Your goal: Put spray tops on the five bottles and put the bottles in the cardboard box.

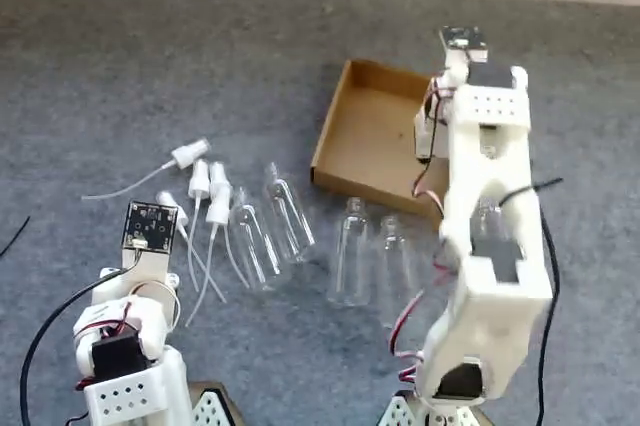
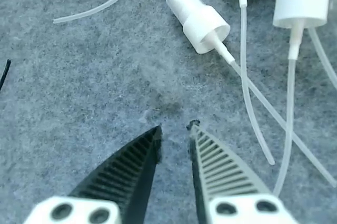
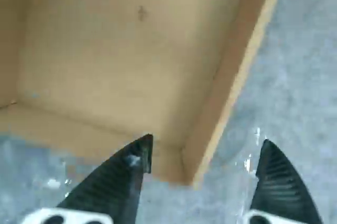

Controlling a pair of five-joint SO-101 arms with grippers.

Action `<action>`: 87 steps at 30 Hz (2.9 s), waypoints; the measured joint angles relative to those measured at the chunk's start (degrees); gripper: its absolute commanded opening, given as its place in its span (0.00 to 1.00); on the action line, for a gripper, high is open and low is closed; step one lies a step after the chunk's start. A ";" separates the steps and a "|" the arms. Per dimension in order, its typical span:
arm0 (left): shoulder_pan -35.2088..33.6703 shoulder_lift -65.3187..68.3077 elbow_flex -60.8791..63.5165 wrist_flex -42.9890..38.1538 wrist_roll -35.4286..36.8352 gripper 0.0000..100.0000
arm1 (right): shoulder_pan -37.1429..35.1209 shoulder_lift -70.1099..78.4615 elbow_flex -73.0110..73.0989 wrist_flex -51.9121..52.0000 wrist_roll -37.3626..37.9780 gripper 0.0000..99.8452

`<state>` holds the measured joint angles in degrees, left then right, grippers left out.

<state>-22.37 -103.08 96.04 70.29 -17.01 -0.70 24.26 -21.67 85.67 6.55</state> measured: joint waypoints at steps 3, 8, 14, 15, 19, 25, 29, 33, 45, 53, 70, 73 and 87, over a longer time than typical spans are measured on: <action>0.00 0.00 0.00 0.00 0.00 0.09 | 0.09 9.05 -6.51 1.58 0.00 0.17; 0.00 0.00 0.00 0.00 0.00 0.09 | 0.79 19.34 -16.00 2.55 0.18 0.09; 0.00 0.00 0.00 0.00 0.00 0.09 | 0.26 26.02 -26.02 2.90 8.18 0.05; 0.00 0.00 0.00 0.00 0.00 0.09 | -0.26 26.64 -26.90 2.90 9.76 0.04; 0.00 0.00 0.00 0.00 0.00 0.09 | -2.81 27.96 -28.92 3.69 14.77 0.04; 0.00 0.00 0.00 0.00 0.00 0.09 | -2.90 28.04 -29.10 4.31 20.48 0.04; 0.00 0.00 0.00 0.00 0.00 0.09 | -2.20 28.04 -29.27 4.40 25.14 0.04; 0.00 0.00 0.00 0.00 0.00 0.09 | -0.70 28.04 -29.27 4.40 31.38 0.04; 0.00 0.00 0.00 0.00 0.00 0.09 | -0.18 28.04 -29.89 3.25 33.67 0.32; 0.00 0.00 0.00 0.00 0.00 0.09 | 0.09 28.13 -52.04 13.80 20.04 0.29; 0.00 0.00 0.00 0.00 0.00 0.09 | 13.10 -12.75 10.29 10.90 23.21 0.27; 0.00 0.00 0.00 0.00 0.00 0.09 | 13.45 -20.84 25.32 4.48 23.74 0.28; 0.00 0.00 0.00 0.00 0.00 0.09 | 13.98 -11.87 38.24 -13.10 20.75 0.27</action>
<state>-22.37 -103.08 96.04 70.29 -17.01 13.27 12.40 16.57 72.57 27.30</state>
